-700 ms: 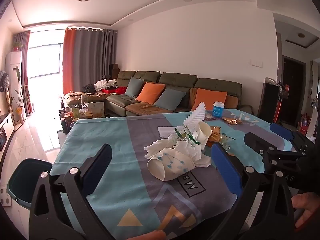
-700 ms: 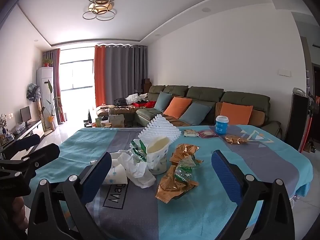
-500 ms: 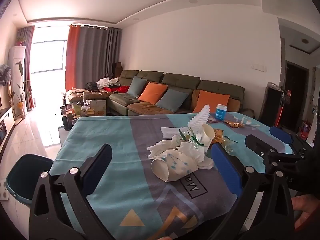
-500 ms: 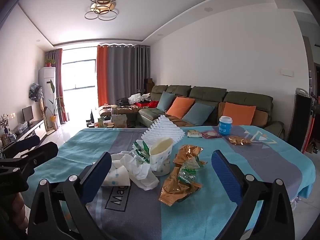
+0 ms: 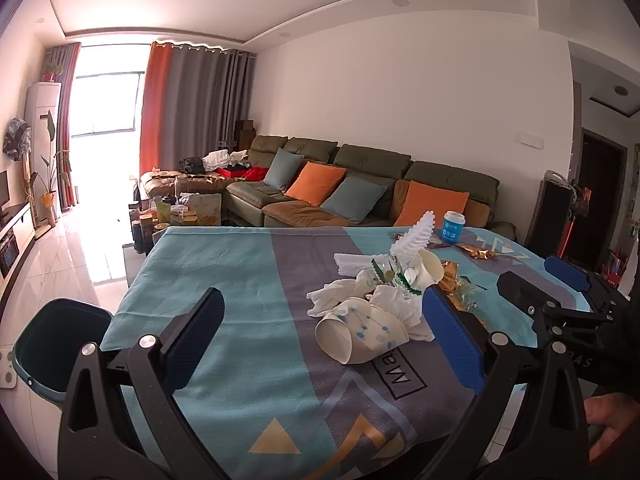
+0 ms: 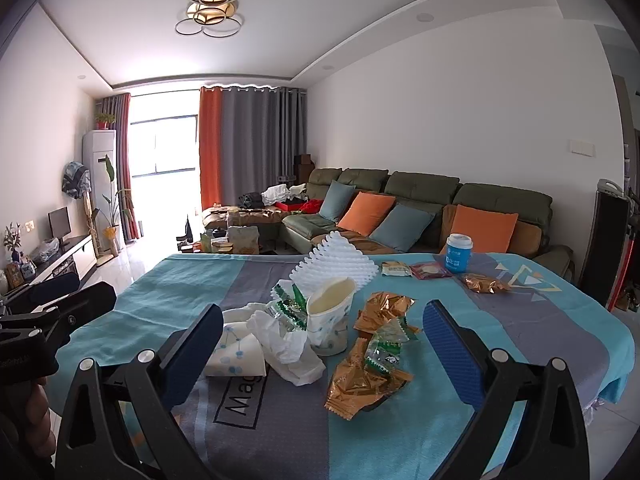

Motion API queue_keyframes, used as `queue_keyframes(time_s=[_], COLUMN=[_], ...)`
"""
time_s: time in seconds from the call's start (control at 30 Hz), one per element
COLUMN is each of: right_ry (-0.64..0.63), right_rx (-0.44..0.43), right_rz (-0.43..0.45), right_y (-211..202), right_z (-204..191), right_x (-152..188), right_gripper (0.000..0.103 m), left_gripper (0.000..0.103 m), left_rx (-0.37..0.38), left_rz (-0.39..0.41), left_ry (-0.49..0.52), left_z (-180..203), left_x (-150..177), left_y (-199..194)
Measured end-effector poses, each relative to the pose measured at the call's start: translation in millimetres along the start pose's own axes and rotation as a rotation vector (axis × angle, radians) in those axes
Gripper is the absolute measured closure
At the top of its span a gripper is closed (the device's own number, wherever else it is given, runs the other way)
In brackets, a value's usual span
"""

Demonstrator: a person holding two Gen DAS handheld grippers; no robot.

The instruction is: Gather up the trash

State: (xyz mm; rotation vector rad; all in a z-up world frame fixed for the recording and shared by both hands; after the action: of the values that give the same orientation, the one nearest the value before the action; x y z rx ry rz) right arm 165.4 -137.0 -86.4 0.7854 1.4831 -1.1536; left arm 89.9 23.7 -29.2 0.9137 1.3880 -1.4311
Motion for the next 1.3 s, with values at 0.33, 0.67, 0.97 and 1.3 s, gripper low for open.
queue_keyframes(time_s=[0.33, 0.67, 0.97, 1.3], right_ry=[0.005, 0.005, 0.006, 0.003], right_rx=[-0.001, -0.005, -0.009, -0.009], right_rz=[0.001, 0.001, 0.001, 0.01], right_y=[0.7, -1.9, -2.9, -3.2], right_z=[3.7, 4.7, 4.5, 3.8], right_x=[0.4, -0.9, -3.4, -5.3], right_gripper=[0.006, 0.006, 0.006, 0.006], left_gripper=[0.005, 0.005, 0.005, 0.005], left_rx=[0.003, 0.001, 0.013, 0.019], left_rz=[0.0, 0.003, 0.015, 0.024], left_ry=[-0.002, 0.004, 0.007, 0.003], left_z=[-0.1, 3.6, 4.3, 4.9], left_x=[0.2, -1.6, -2.4, -5.0], left_y=[1.3, 3.8, -2.7, -9.5])
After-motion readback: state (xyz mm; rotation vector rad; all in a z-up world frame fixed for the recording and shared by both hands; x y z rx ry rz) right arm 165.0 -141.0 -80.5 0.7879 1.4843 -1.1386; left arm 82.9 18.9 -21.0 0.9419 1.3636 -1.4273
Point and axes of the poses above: each gripper's, at about its wrist camera, not at the fingertips, and y roughly the way its jaws point, z to its right, x to its underside, the point moved 9 cm from there along y, roughly the way its jaws point, and after that the axes turned 1 degree about -x, right-handed, at the moved point
